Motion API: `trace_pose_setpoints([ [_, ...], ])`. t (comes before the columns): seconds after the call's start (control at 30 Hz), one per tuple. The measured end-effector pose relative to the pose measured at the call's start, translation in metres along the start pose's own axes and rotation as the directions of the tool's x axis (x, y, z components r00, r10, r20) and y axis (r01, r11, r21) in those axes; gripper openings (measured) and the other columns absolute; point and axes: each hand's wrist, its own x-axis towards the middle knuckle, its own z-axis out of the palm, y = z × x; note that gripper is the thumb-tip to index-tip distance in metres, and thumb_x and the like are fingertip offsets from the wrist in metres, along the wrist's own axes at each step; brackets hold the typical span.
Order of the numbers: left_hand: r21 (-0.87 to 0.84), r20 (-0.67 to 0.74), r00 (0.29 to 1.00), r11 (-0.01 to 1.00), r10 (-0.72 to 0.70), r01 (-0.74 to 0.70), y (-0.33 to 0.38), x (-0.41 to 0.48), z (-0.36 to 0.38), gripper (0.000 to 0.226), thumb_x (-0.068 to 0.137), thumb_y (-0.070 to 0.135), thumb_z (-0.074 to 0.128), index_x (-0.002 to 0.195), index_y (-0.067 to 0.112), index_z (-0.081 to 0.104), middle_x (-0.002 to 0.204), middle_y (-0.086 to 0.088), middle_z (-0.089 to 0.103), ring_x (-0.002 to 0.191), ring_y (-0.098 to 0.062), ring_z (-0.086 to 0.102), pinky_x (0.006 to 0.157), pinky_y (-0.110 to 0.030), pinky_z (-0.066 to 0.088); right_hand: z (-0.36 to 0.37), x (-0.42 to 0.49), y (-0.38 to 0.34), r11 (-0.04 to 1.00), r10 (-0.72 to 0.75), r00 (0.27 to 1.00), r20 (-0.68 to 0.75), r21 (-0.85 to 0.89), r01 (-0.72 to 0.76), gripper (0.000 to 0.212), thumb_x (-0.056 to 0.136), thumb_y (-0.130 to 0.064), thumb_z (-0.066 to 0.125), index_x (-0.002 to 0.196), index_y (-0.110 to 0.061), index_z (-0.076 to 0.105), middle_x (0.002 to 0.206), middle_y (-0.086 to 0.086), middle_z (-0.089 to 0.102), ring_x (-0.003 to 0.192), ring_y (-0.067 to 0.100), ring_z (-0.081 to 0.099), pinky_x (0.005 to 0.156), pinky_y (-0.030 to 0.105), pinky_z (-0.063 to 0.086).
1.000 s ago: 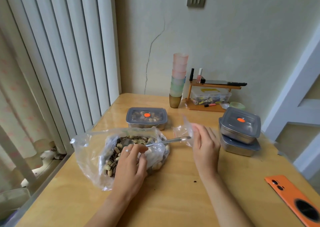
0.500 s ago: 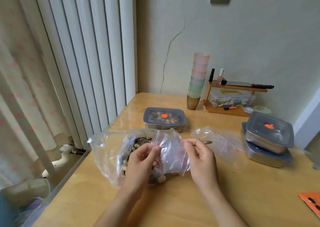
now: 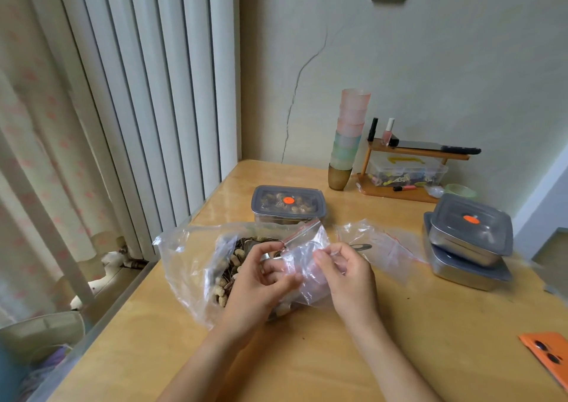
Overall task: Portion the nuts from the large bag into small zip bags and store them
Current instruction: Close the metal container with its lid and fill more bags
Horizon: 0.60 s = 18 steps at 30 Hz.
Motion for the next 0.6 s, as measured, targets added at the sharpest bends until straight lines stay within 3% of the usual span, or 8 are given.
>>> trace_pose_setpoints([
  [0.13, 0.053, -0.072, 0.996, 0.997, 0.053, -0.05, 0.001, 0.001, -0.001, 0.054, 0.077, 0.011, 0.084, 0.123, 0.015, 0.057, 0.076, -0.008, 0.065, 0.06, -0.015, 0.064, 0.051, -0.023, 0.049, -0.002, 0.002, -0.004, 0.994, 0.072, 0.984, 0.161, 0.073, -0.084, 0.013, 0.097, -0.013, 0.071, 0.087, -0.007, 0.066, 0.076, 0.008, 0.075, 0.065, 0.013, 0.065, 0.063, 0.027, 0.051],
  [0.17, 0.077, -0.07, 0.996, 0.995, 0.063, -0.057, 0.0, 0.0, -0.001, 0.055, 0.075, 0.015, 0.085, 0.122, 0.015, 0.058, 0.076, -0.008, 0.065, 0.06, -0.016, 0.064, 0.052, -0.024, 0.049, -0.004, 0.005, -0.004, 0.996, 0.064, 0.988, 0.138, 0.048, -0.071, 0.012, 0.096, -0.012, 0.071, 0.086, -0.007, 0.067, 0.076, 0.009, 0.076, 0.067, 0.013, 0.066, 0.063, 0.027, 0.051],
  [0.27, 0.125, -0.084, 0.993, 0.99, 0.083, -0.072, -0.005, 0.002, -0.003, 0.046, 0.08, 0.014, 0.084, 0.121, 0.016, 0.062, 0.077, -0.008, 0.067, 0.061, -0.015, 0.062, 0.055, -0.022, 0.049, -0.026, 0.026, 0.001, 0.997, 0.015, 0.973, -0.229, -0.066, -0.031, 0.02, 0.095, -0.021, 0.07, 0.077, -0.014, 0.065, 0.07, 0.005, 0.071, 0.063, 0.018, 0.064, 0.064, 0.032, 0.051],
  [0.33, 0.121, -0.099, 0.991, 0.989, 0.093, -0.081, -0.005, 0.002, -0.004, 0.037, 0.087, 0.011, 0.079, 0.12, 0.015, 0.063, 0.078, -0.01, 0.07, 0.064, -0.015, 0.065, 0.056, -0.023, 0.05, -0.055, 0.045, 0.012, 0.98, 0.002, 0.862, -0.506, -0.169, -0.101, 0.029, 0.092, -0.029, 0.065, 0.071, -0.013, 0.054, 0.063, 0.0, 0.059, 0.064, 0.025, 0.053, 0.062, 0.036, 0.045],
  [0.37, 0.119, -0.105, 0.99, 0.989, 0.097, -0.084, -0.005, 0.002, -0.003, 0.033, 0.09, 0.01, 0.077, 0.12, 0.015, 0.063, 0.078, -0.009, 0.071, 0.067, -0.017, 0.068, 0.058, -0.025, 0.052, -0.068, 0.053, 0.021, 0.971, 0.01, 0.822, -0.57, -0.191, -0.145, 0.031, 0.09, -0.03, 0.063, 0.07, -0.013, 0.048, 0.064, -0.001, 0.053, 0.067, 0.029, 0.049, 0.063, 0.038, 0.042],
  [0.47, 0.158, -0.125, 0.989, 0.985, 0.085, -0.065, -0.005, 0.002, -0.002, 0.026, 0.098, 0.008, 0.066, 0.121, 0.021, 0.062, 0.083, -0.005, 0.076, 0.085, -0.026, 0.074, 0.072, -0.04, 0.058, -0.086, 0.068, 0.055, 0.887, 0.092, 0.83, -0.55, -0.333, -0.32, 0.012, 0.092, -0.018, 0.066, 0.088, -0.009, 0.062, 0.089, 0.015, 0.068, 0.089, 0.039, 0.06, 0.073, 0.04, 0.04],
  [0.53, 0.162, -0.104, 0.992, 0.985, 0.074, -0.056, -0.006, 0.001, -0.002, 0.029, 0.099, 0.005, 0.062, 0.123, 0.021, 0.061, 0.081, -0.006, 0.076, 0.089, -0.025, 0.075, 0.076, -0.039, 0.057, -0.086, 0.071, 0.07, 0.823, 0.076, 0.846, -0.528, -0.445, -0.352, 0.024, 0.088, -0.01, 0.072, 0.109, -0.001, 0.062, 0.113, 0.025, 0.068, 0.107, 0.044, 0.06, 0.086, 0.042, 0.042],
  [0.6, 0.171, -0.075, 0.994, 0.983, 0.076, -0.062, -0.006, 0.001, -0.004, 0.03, 0.1, 0.005, 0.064, 0.126, 0.018, 0.06, 0.076, -0.008, 0.073, 0.075, -0.016, 0.071, 0.069, -0.026, 0.053, -0.08, 0.073, 0.075, 0.802, -0.026, 0.86, -0.51, -0.524, -0.286, 0.047, 0.079, -0.006, 0.079, 0.12, 0.0, 0.057, 0.125, 0.029, 0.06, 0.118, 0.045, 0.052, 0.099, 0.047, 0.038],
])
